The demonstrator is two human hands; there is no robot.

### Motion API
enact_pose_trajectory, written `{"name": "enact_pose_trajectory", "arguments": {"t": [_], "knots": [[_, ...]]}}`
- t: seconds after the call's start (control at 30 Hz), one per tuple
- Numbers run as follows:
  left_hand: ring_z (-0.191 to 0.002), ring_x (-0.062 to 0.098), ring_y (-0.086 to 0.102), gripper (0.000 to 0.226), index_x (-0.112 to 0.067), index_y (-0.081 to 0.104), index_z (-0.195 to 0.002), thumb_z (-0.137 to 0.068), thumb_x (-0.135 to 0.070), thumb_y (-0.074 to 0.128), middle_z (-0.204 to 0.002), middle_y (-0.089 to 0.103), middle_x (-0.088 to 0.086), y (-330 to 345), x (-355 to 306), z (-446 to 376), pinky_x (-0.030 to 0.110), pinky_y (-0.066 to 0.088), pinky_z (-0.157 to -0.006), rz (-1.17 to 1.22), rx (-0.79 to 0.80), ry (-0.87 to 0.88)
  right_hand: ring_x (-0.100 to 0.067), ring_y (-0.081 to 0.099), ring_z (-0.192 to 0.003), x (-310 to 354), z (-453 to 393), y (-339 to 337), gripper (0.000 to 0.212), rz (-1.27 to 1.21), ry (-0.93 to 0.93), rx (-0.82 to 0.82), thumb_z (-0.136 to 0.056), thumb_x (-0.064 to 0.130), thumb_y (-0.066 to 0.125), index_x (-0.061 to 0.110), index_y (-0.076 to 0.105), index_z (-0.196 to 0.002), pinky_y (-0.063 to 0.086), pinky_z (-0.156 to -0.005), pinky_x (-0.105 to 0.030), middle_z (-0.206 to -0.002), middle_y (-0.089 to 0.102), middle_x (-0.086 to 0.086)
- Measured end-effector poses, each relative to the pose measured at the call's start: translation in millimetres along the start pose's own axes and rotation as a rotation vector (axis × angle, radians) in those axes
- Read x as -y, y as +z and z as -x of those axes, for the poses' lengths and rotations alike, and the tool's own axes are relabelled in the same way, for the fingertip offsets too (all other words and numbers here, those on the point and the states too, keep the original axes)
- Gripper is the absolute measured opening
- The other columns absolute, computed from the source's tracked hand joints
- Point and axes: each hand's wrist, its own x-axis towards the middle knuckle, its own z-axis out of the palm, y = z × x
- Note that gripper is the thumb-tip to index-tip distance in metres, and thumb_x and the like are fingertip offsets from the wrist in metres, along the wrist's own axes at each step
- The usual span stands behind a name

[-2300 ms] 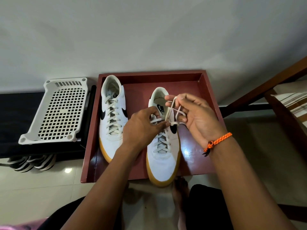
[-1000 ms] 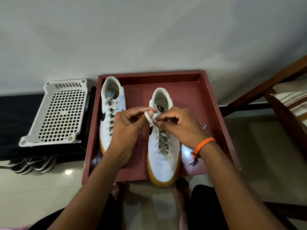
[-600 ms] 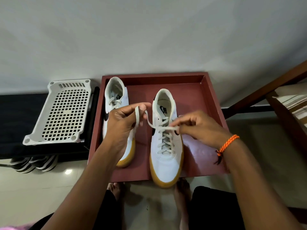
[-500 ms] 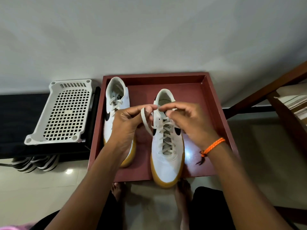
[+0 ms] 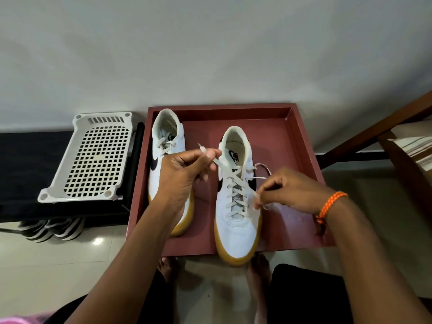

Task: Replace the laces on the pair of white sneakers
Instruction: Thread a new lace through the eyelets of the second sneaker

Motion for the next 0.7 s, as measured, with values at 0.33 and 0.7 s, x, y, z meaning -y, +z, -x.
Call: {"name": "enact_pose_trajectory", "arguments": {"t": [0.33,0.7], "knots": [[-0.061,0.012,0.054,0.025,-0.002,0.080,-0.087,-0.104,-0.015,0.068,-0.075,0.074,0.004,16.5,5.7,6.8,0.016,0.044,-0.061,-0.079,0.151,0.014,-0.014,0.068,-0.089,30.5,-33.1,42.7,0.019,-0.059,-0.326,-0.679,-0.101,0.034,0.067,0.023,0.082,-0.094,0.055,-0.080,-0.033,-0.093,0.071,0.004],[-0.062,0.010,0.062,0.031,-0.004,0.080,-0.080,-0.103,0.004,0.060,-0.070,0.075,0.004,22.1,12.3,6.5,0.028,0.053,-0.066,-0.296,0.210,0.074,-0.017,0.071,-0.067,25.3,-38.0,52.7,0.006,-0.186,-0.411,-0.597,-0.092,0.011,0.081,0.012,0.081,-0.099,0.059,-0.068,-0.031,-0.094,0.073,0.002]]}}
